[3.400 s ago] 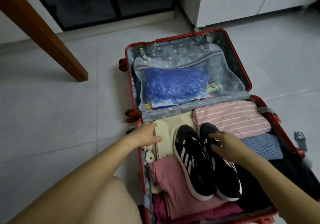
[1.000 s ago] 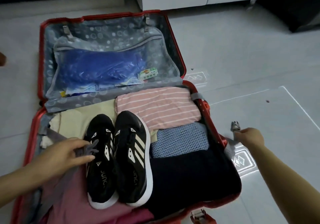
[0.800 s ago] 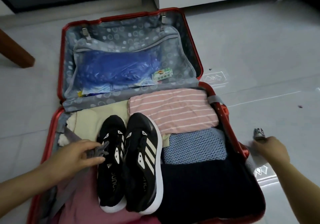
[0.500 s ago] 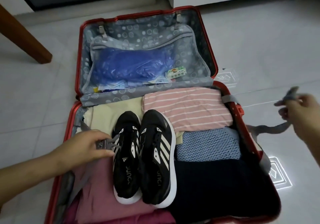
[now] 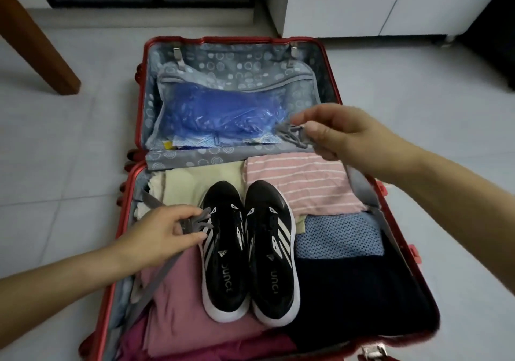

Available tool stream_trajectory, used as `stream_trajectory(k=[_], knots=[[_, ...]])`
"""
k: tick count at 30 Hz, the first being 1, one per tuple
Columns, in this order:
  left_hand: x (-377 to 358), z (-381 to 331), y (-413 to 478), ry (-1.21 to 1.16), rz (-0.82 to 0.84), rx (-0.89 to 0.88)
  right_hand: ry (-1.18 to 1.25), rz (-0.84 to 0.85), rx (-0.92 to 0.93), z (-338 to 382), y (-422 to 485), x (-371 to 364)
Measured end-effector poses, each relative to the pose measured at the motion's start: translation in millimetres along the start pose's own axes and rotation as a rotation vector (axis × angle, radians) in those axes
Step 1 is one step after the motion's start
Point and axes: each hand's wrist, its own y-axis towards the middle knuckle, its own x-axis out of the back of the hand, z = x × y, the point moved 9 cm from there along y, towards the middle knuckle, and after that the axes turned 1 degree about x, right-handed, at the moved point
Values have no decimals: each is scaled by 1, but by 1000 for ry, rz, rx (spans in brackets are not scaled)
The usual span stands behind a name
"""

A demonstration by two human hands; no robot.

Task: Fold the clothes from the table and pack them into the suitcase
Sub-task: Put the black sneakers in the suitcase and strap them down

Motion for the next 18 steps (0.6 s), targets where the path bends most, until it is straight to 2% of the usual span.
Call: stream_trajectory(k=[5,8,12,18], knots=[[-5,-11,-4,2,-32,-36,-187,192,-101,-36,1,-86],[-5,-13,-6,-6,-42,-47,-249,180,-107,-56,0,-116],[0,-15,-10,-19,-88,-48,-216,203,-140,-69,1,-136],[-1,-17,-9,35,-94,-93,-175,71,-139,-77,5,-132]])
